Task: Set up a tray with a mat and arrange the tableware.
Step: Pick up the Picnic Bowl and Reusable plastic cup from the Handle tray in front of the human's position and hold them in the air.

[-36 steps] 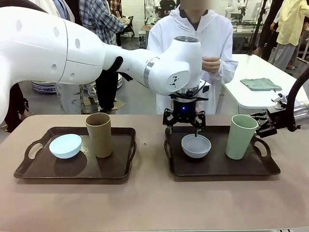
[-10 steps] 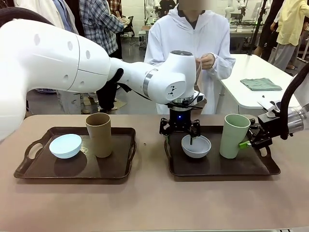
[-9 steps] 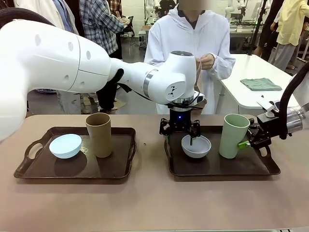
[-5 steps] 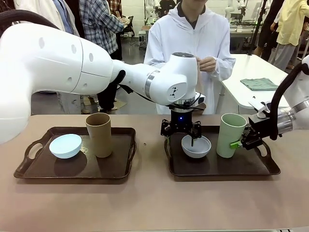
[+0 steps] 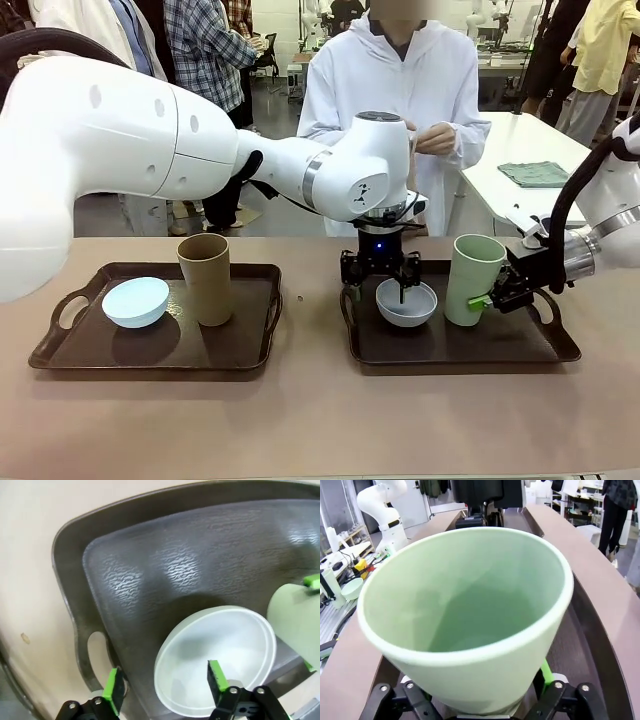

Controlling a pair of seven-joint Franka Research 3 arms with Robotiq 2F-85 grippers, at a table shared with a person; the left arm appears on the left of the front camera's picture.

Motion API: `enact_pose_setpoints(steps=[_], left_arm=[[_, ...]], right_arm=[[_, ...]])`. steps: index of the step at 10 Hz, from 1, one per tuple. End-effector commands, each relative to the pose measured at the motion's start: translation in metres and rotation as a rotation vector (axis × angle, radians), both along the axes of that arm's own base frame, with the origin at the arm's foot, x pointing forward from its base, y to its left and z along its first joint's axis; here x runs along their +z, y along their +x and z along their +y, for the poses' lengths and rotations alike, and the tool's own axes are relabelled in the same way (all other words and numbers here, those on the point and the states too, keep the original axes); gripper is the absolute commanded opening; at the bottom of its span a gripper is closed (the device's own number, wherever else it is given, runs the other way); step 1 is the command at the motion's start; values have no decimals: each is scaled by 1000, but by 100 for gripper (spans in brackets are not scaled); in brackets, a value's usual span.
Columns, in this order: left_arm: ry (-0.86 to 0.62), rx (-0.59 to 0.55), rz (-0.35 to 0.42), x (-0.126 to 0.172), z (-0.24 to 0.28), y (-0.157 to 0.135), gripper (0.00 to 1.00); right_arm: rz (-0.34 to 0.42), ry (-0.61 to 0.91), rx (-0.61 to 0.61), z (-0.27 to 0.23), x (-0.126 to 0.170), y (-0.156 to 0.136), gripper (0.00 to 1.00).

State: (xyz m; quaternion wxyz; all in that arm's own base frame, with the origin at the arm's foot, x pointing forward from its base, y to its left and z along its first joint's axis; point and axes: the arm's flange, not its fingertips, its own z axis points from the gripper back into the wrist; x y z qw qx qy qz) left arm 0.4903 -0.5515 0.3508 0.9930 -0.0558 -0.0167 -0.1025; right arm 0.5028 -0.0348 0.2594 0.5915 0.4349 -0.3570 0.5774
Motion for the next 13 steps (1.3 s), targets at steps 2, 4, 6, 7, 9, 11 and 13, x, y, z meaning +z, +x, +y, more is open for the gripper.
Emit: enact_pose_setpoints(steps=[2,4,6,7,9,11,13], left_arm=[[-53,-21,0,-1,2,1,12],[-40,-22,8,-2,1,0,0],[-25,-28,10,-2,0,-2,10],[-16,-27,6,-2,0,-2,0],[0,-23,9,0,2,-3,0],[16,-21,0,12,8,-4,0],[-23,1,-29,59,32,-10,0]], right_arm=[[-20,8,23,0,1,2,0],[-25,11,25,-1,1,1,0],[-29,13,25,-3,0,1,0],[-31,12,22,-5,1,1,22],[-34,14,16,-8,2,0,0],[-46,19,-7,-15,18,-2,0],[20,31,-15,-27,75,-11,0]])
